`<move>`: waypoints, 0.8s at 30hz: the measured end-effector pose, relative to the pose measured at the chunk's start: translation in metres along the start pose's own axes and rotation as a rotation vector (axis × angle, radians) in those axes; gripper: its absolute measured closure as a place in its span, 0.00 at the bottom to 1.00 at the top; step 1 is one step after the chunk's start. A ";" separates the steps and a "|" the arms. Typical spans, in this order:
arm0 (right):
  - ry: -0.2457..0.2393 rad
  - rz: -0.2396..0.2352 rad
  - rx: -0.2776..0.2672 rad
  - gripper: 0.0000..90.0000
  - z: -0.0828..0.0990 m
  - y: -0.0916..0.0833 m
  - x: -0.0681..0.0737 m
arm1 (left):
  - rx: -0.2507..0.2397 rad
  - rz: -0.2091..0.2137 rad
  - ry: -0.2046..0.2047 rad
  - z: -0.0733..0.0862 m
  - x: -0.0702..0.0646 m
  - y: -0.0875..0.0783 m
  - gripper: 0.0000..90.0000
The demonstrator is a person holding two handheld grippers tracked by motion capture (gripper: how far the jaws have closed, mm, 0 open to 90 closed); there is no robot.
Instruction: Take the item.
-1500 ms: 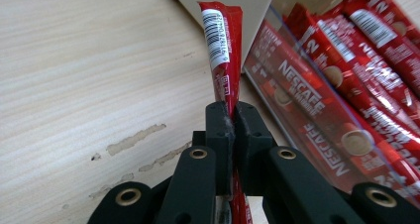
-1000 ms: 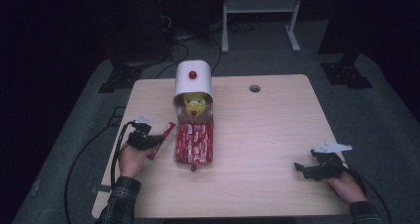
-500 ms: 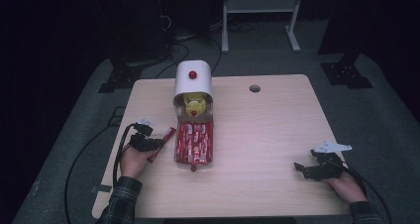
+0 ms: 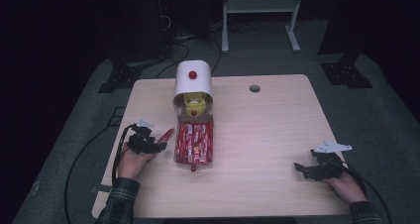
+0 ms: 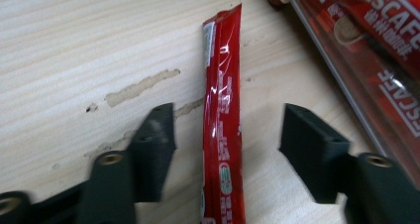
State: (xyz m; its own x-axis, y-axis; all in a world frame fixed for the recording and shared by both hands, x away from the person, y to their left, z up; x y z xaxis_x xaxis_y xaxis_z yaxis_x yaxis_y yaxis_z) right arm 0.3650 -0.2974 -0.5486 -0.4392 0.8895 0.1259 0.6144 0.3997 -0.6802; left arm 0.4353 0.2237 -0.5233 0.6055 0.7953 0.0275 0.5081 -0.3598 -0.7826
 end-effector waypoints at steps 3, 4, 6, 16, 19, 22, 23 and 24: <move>-0.001 0.000 0.001 0.13 0.000 0.000 0.000 | -0.018 -0.008 0.013 0.000 -0.002 -0.004 0.29; 0.000 0.000 0.001 0.13 0.000 0.000 0.000 | -0.021 -0.013 0.015 0.001 -0.003 -0.005 0.26; 0.000 0.000 0.000 0.13 0.000 0.000 0.000 | -0.017 -0.010 0.026 0.004 -0.006 -0.008 0.20; -0.001 -0.001 0.000 0.13 0.000 0.000 0.000 | -0.020 -0.044 0.062 0.021 -0.018 -0.020 0.02; -0.001 -0.001 0.000 0.13 0.000 0.000 0.000 | -0.023 -0.052 0.064 0.027 -0.021 -0.025 0.00; -0.001 -0.001 0.000 0.13 0.000 0.000 0.000 | -0.016 -0.060 0.064 0.035 -0.023 -0.028 0.00; -0.001 -0.001 0.000 0.13 0.000 0.000 0.000 | -0.011 -0.061 0.064 0.038 -0.023 -0.029 0.00; -0.001 -0.001 0.000 0.13 0.000 0.000 0.000 | -0.007 -0.066 0.065 0.041 -0.023 -0.030 0.00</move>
State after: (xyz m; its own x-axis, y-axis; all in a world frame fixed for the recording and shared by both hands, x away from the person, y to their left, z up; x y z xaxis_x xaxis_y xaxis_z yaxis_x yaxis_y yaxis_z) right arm 0.3647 -0.2974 -0.5486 -0.4404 0.8890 0.1256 0.6140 0.4003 -0.6803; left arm 0.3814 0.2360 -0.5261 0.6091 0.7841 0.1189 0.5519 -0.3114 -0.7736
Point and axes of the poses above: each handheld gripper's, and its own axes: y roughly forward along the jaws, z roughly out of its underside, x roughly to its left, the point moved 9 cm from there along y, roughly forward along the jaws, and after that the axes turned 9 degrees about y, right-handed, at the moved point
